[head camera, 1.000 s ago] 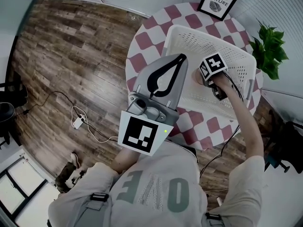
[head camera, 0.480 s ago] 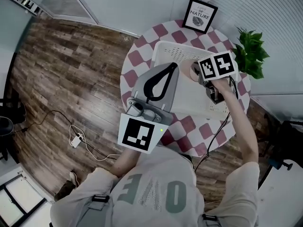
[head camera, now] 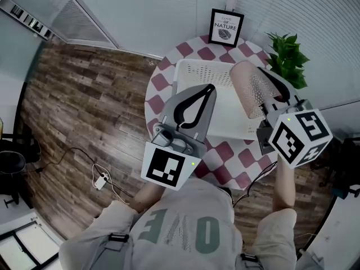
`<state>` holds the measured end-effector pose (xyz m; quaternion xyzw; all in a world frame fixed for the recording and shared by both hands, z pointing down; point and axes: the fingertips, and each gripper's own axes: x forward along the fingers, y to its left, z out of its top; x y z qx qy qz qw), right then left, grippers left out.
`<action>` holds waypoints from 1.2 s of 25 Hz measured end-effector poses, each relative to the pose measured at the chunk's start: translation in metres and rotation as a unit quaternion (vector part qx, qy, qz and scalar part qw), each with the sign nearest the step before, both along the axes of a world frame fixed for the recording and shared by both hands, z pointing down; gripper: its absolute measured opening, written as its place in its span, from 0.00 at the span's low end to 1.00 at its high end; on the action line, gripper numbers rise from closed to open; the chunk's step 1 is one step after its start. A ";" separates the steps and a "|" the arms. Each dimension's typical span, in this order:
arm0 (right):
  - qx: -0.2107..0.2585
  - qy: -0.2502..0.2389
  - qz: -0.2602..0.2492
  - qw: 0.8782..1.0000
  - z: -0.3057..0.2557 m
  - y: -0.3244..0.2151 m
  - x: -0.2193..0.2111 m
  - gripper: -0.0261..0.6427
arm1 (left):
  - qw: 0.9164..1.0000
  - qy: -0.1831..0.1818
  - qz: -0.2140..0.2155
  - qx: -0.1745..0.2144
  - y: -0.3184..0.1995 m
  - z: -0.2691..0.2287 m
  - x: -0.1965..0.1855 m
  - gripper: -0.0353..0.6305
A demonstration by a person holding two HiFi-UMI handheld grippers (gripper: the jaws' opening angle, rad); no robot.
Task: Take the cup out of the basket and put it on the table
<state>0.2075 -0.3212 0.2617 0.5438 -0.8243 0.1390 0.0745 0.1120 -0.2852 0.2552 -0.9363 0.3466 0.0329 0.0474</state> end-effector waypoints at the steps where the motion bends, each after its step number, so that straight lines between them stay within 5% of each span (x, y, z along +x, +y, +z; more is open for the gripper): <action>1: 0.038 -0.010 0.012 0.999 -0.019 0.009 0.005 0.07 | 1.000 0.000 0.003 0.005 0.001 -0.005 0.003 0.06; 6: 0.194 -0.031 0.097 0.976 -0.076 0.071 0.030 0.07 | 0.999 0.014 0.003 0.045 0.012 -0.032 0.006 0.06; 11: 0.277 -0.035 0.181 0.943 -0.080 0.124 0.048 0.07 | 0.995 0.047 -0.002 0.092 0.025 -0.061 0.005 0.06; 16: 0.290 -0.033 0.230 0.928 -0.064 0.145 0.054 0.07 | 0.989 0.057 -0.009 0.137 0.041 -0.068 0.008 0.06; 30: 0.271 0.012 0.230 0.935 -0.042 0.128 0.040 0.07 | 0.991 0.057 -0.024 0.116 0.031 -0.059 0.000 0.06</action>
